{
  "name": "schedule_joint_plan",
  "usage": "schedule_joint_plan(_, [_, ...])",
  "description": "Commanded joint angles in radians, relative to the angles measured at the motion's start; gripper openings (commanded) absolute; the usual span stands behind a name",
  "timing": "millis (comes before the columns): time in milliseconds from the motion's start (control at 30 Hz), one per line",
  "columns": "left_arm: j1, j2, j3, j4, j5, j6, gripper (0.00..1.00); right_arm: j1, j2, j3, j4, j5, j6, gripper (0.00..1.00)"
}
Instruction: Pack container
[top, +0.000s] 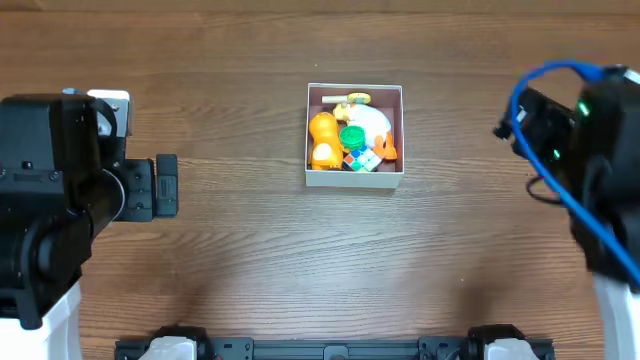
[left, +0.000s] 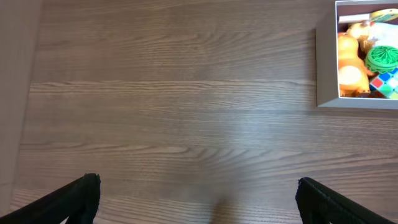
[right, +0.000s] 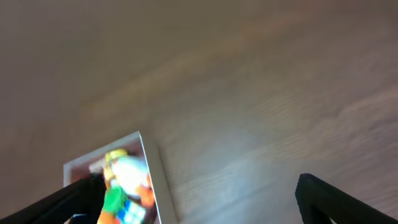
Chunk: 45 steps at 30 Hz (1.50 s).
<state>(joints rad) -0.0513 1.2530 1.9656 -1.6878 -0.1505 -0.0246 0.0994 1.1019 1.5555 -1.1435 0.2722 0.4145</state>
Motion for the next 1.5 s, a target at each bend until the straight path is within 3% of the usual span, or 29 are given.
schedule_joint_plan(0, [0.006, 0.003, 0.001, -0.001, 0.013, -0.017, 1.0, 0.008, -0.131, -0.082, 0.058, 0.094, -0.003, 1.0])
schedule_joint_plan(267, [0.006, 0.003, 0.001, -0.001, 0.013, -0.016, 1.0, 0.008, -0.462, -0.517, 0.289, 0.082, -0.031, 1.0])
schedule_joint_plan(433, [0.006, 0.003, 0.001, -0.001, 0.013, -0.016, 1.0, 0.008, -0.702, -0.794, 0.409, -0.117, -0.312, 1.0])
schedule_joint_plan(700, [0.006, 0.003, 0.001, -0.001, 0.013, -0.016, 1.0, 0.002, -1.018, -1.075, 0.429, -0.125, -0.314, 1.0])
schedule_joint_plan(1000, [0.006, 0.003, 0.001, -0.001, 0.013, -0.016, 1.0, 0.002, -1.099, -1.256, 0.48, -0.125, -0.314, 1.0])
schedule_joint_plan(1467, [0.006, 0.004, 0.001, -0.001, 0.013, -0.017, 1.0, 0.002, -1.099, -1.353, 0.481, -0.124, -0.314, 1.0])
